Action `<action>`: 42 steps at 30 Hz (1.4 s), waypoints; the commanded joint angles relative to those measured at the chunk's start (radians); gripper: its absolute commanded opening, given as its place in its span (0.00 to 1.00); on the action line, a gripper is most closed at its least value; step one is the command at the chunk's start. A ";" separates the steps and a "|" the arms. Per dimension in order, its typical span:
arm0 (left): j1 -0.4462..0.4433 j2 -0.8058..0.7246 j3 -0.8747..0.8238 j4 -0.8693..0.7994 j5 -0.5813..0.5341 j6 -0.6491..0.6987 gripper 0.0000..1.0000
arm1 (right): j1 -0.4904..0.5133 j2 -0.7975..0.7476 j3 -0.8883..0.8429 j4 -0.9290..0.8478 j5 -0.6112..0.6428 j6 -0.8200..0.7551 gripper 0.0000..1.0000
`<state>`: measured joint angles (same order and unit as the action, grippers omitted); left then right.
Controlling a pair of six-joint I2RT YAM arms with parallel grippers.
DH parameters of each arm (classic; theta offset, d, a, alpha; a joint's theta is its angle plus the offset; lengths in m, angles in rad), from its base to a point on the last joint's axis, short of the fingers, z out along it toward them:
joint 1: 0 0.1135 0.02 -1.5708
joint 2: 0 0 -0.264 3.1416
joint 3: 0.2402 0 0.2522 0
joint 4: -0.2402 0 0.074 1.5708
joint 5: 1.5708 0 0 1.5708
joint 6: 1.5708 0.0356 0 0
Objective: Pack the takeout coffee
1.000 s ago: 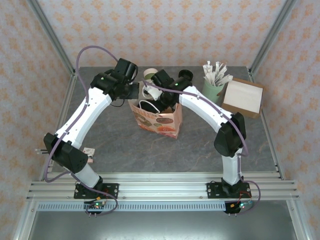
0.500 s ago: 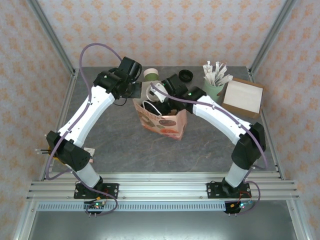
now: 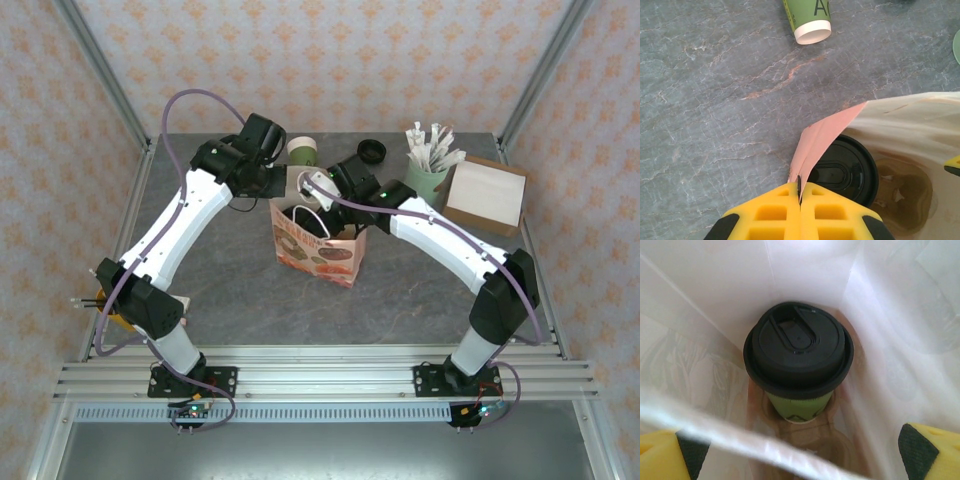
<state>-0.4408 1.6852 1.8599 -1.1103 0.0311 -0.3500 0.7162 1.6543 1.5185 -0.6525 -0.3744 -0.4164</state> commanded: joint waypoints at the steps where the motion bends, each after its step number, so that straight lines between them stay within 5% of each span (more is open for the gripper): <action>1: 0.005 -0.001 0.020 -0.004 -0.083 -0.024 0.00 | -0.008 -0.026 0.037 -0.095 -0.019 -0.029 0.99; 27: 0.005 -0.065 -0.096 0.015 -0.145 -0.008 0.00 | -0.024 -0.195 0.081 -0.205 -0.039 0.028 0.99; 42: 0.005 -0.067 -0.094 -0.026 -0.197 -0.113 0.00 | -0.244 -0.331 0.114 -0.230 -0.129 0.121 1.00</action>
<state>-0.4980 1.6344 1.7832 -0.9970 0.0795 -0.4171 0.5587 1.4239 1.5860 -0.8234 -0.5686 -0.3618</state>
